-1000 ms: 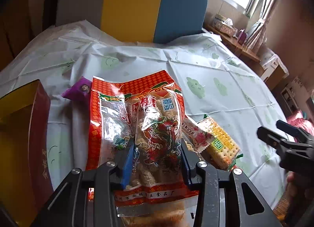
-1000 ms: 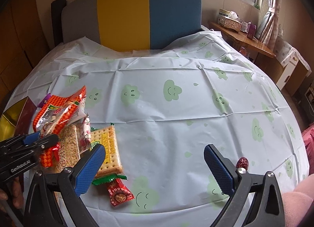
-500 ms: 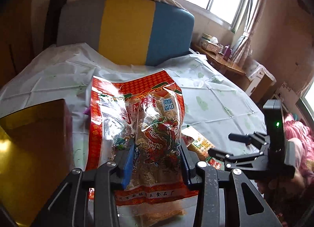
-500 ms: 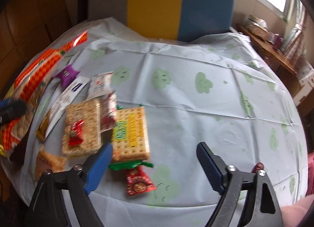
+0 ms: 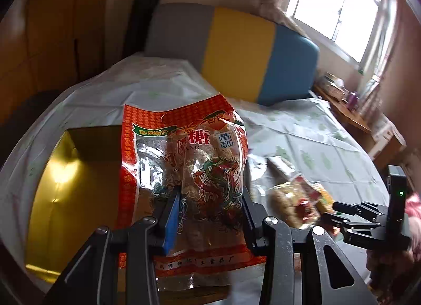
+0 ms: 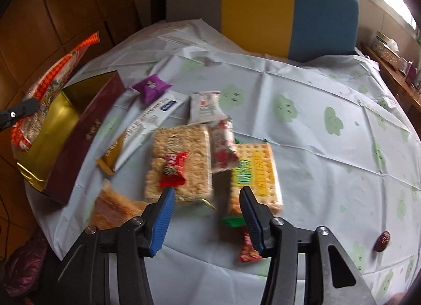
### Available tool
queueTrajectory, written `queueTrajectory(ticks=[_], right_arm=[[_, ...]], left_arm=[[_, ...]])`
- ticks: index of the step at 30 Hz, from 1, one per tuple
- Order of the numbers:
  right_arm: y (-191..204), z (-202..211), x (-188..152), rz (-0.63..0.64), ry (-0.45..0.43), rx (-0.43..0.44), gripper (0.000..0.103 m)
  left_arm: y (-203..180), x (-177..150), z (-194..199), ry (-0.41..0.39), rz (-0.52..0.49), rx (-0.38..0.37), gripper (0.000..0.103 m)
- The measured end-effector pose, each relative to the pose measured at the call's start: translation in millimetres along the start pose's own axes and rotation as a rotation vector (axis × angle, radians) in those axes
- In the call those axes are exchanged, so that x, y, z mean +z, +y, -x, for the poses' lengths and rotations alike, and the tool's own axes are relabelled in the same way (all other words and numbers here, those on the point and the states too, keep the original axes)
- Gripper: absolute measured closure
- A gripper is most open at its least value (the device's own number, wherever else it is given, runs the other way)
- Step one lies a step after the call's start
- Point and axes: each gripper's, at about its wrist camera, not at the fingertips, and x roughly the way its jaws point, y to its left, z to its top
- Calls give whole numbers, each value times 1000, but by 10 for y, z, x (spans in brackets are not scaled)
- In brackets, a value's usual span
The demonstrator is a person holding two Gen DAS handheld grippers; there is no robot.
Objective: Organize snacks
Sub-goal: 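Drop the bag into the gold tray with the left tool while the right tool grasps a red candy, then carry the red candy to the gold tray and open the right tool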
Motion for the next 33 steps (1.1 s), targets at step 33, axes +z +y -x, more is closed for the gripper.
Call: queueTrajectory(ticks=[33], right_arm=[[237, -445, 100, 105, -5, -9, 76]], left_arm=[[55, -383, -131, 43, 3, 208, 31]])
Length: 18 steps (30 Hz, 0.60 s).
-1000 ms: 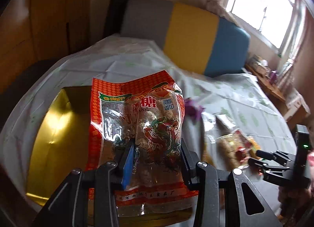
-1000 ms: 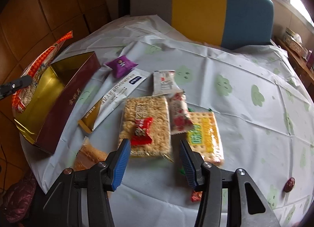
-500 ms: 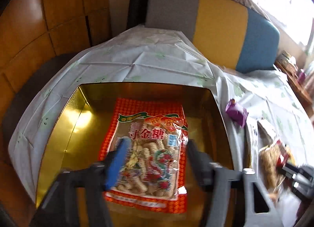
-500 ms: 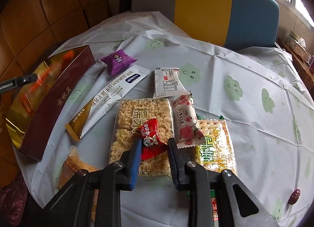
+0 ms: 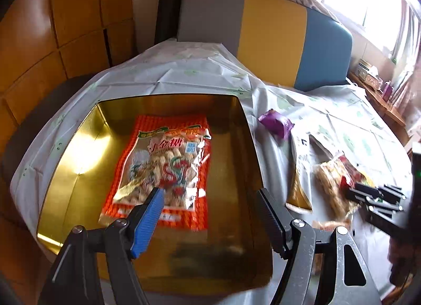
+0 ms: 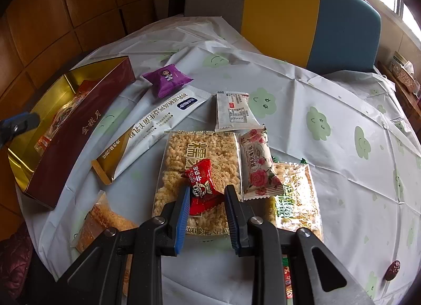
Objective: Organize snacks
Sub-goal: 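Carry the red candy to the gold tray and open the right tool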
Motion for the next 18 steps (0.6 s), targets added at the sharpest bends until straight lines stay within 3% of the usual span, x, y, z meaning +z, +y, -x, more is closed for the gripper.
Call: queueTrajectory(ticks=[9, 14, 18], right_arm=[[43, 7, 12, 21, -5, -29, 74], [135, 20, -4, 69, -4, -64, 78], [141, 49, -15, 52, 12, -71, 78]], left_arm=[[256, -254, 197, -13, 25, 60, 31], [366, -359, 220, -11, 49, 90, 29], [375, -392, 237, -15, 53, 73, 29]])
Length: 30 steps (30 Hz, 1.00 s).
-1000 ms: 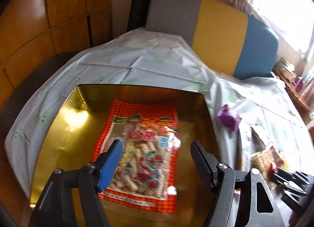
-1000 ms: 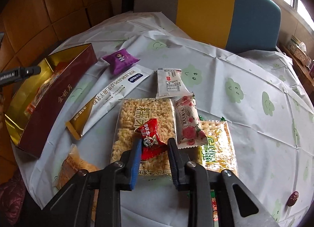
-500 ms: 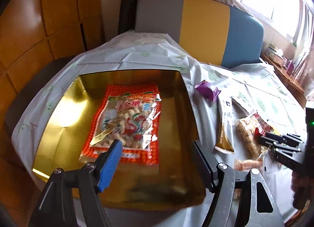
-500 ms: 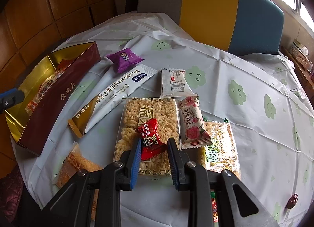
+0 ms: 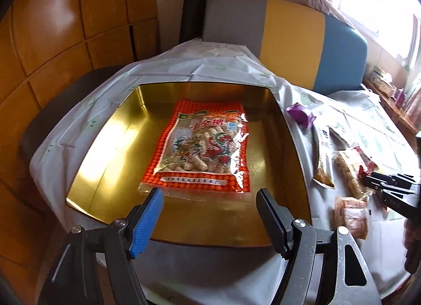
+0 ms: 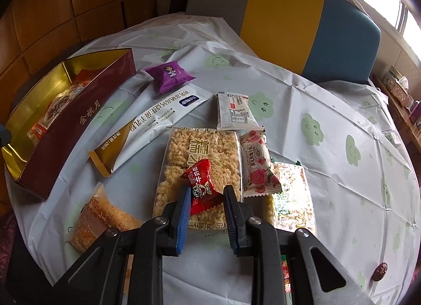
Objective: Organize snacks
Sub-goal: 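Carry the red candy to the gold tray and open the right tool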
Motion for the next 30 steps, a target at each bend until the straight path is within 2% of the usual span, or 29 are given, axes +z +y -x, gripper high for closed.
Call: queueTrajectory(ticks=[4, 14, 22, 30], right_arm=[[-14, 52, -10, -47, 25, 15, 79], [351, 331, 93, -106, -39, 154, 79], [982, 520, 328, -35, -95, 290, 79], [1472, 524, 428, 39, -98, 350, 78]], left_arm=[[-16, -20, 21, 1, -6, -18, 29], [13, -64, 37, 10, 0, -42, 29], [104, -71, 38, 12, 22, -25, 29], [330, -46, 21, 9, 88, 14, 29]])
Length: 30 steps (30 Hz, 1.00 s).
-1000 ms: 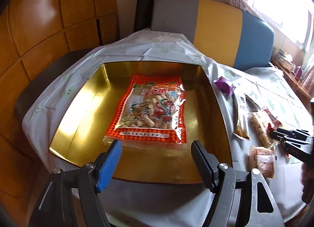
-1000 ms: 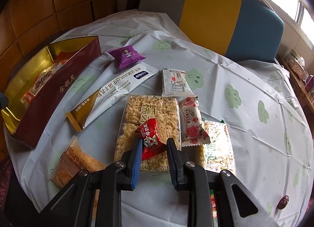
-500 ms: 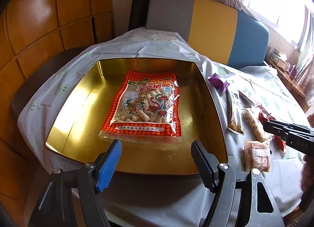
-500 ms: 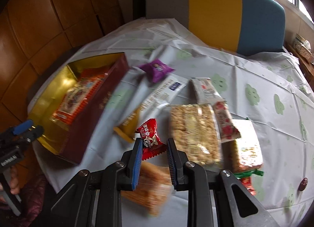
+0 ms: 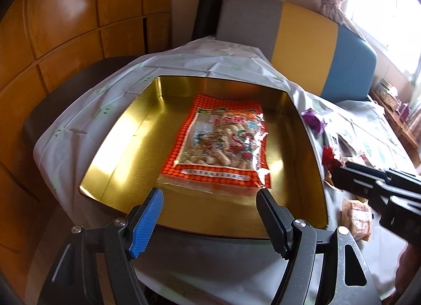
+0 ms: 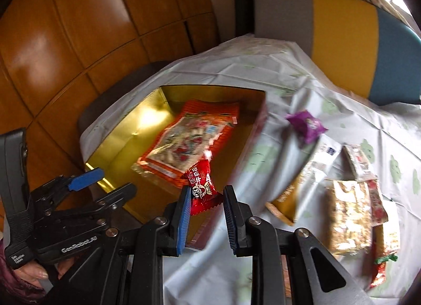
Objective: Organize snacks
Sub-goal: 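Carry the red candy to the gold tray and open the right tool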
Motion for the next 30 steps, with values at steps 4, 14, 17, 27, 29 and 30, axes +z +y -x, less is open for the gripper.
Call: queueTrajectory(ticks=[4, 14, 17, 27, 29, 30], right_arm=[[106, -96, 6, 11, 18, 9, 78], [275, -299, -35, 46, 61, 4, 72], [264, -284, -55, 41, 60, -1, 70], [111, -71, -126, 28, 20, -66, 70], [68, -21, -135, 35, 13, -90, 70], [39, 6, -141, 39, 12, -101, 69]], left_arm=[[76, -3, -14, 0, 22, 11, 29], [128, -14, -24, -1, 31, 13, 29], [118, -20, -23, -3, 26, 13, 29], [43, -26, -1, -4, -2, 9, 29], [25, -22, 14, -7, -9, 9, 29], [18, -20, 22, -8, -13, 9, 29]])
